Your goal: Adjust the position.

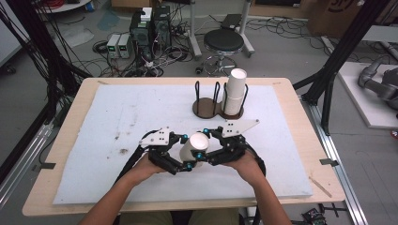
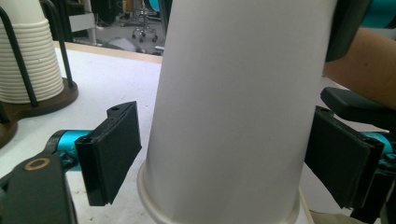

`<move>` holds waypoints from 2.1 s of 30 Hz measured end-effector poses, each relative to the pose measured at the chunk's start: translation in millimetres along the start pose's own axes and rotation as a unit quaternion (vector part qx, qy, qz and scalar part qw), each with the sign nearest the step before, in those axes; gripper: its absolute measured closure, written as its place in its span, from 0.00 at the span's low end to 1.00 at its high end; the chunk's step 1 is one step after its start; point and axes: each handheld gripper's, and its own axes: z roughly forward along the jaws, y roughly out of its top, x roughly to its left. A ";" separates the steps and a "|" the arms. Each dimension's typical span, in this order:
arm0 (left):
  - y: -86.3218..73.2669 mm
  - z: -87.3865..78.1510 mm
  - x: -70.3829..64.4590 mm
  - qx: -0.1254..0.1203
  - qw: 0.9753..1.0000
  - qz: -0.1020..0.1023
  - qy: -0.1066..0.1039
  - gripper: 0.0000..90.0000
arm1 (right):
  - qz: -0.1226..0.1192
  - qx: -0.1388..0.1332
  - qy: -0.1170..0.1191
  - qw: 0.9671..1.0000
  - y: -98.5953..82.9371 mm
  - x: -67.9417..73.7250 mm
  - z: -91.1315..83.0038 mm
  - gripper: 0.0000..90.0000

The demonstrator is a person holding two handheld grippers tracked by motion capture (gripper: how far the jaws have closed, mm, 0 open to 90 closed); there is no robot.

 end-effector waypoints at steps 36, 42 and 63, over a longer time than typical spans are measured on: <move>34.1 -16.7 -5.2 0.164 0.985 0.032 0.033 0.31 | -0.002 0.019 -0.023 1.000 9.4 -1.2 -8.2 0.19; 42.4 -13.5 -6.6 0.210 0.976 0.050 0.038 0.31 | -0.031 0.068 -0.016 0.997 17.3 -3.4 -7.8 0.19; 49.0 -2.9 -10.2 0.252 0.965 0.060 0.024 0.30 | -0.077 0.184 0.023 0.980 31.2 -6.8 13.6 0.20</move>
